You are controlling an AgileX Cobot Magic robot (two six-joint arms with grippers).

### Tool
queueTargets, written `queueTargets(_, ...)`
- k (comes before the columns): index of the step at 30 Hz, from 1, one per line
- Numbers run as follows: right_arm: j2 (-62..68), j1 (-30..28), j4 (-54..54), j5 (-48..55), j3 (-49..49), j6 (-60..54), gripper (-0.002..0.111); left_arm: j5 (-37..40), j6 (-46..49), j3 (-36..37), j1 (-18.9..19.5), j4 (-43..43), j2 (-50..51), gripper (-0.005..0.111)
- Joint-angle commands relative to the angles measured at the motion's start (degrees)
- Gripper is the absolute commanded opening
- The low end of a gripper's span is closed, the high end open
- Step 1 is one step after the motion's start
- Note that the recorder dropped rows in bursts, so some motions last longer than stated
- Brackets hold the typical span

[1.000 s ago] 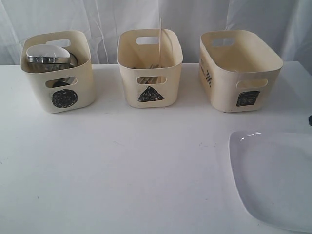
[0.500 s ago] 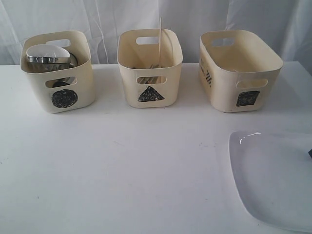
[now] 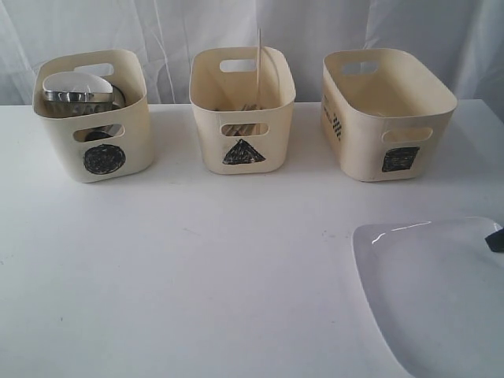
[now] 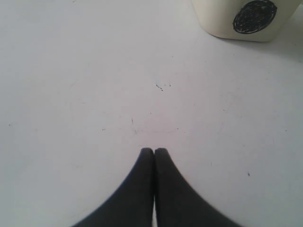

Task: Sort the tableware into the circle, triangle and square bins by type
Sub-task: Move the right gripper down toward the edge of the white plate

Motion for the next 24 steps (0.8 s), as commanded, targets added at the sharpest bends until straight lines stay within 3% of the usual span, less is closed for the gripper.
queueTargets(1, 2.66, 0.07, -6.41, -6.31, 0.96, 1.0, 0.0, 0.64, -0.02, 0.16, 0.02, -0.63, -0.25, 0.0)
queueTargets(4, 2.66, 0.07, -3.38, -6.19, 0.96, 1.1, 0.002, 0.64, -0.02, 0.16, 0.02, -0.63, -0.25, 0.0)
queueTargets(7, 2.81, 0.18, 1.76, -5.94, 0.96, 0.81, 0.019, 0.64, -0.02, 0.16, 0.02, -0.63, -0.25, 0.0)
queueTargets(10, 4.11, 0.55, 3.5, -8.55, 0.96, -3.92, 0.042, 0.64, -0.02, 0.16, 0.02, -0.63, -0.25, 0.0)
queueTargets(13, 6.42, 1.57, 3.5, -11.2, 0.96, -8.3, 0.05, 0.64, -0.02, 0.16, 0.02, -0.63, -0.25, 0.0)
queueTargets(16, 8.69, 3.1, 3.22, -12.04, 0.96, -8.97, 0.043, 0.64, -0.02, 0.16, 0.02, -0.63, -0.25, 0.0)
queueTargets(20, 9.58, 6.14, -1.67, -11.75, 0.96, -7.38, 0.006, 0.64, -0.02, 0.16, 0.02, -0.63, -0.25, 0.0)
queueTargets(21, 9.44, 6.67, -2.52, -11.98, 0.96, -5.26, 0.0, 0.64, -0.02, 0.16, 0.02, -0.63, -0.25, 0.0)
queueTargets(24, 7.99, 8.22, -4.29, -12.17, 0.96, 0.95, 0.0, 0.64, -0.02, 0.16, 0.02, -0.63, -0.25, 0.0)
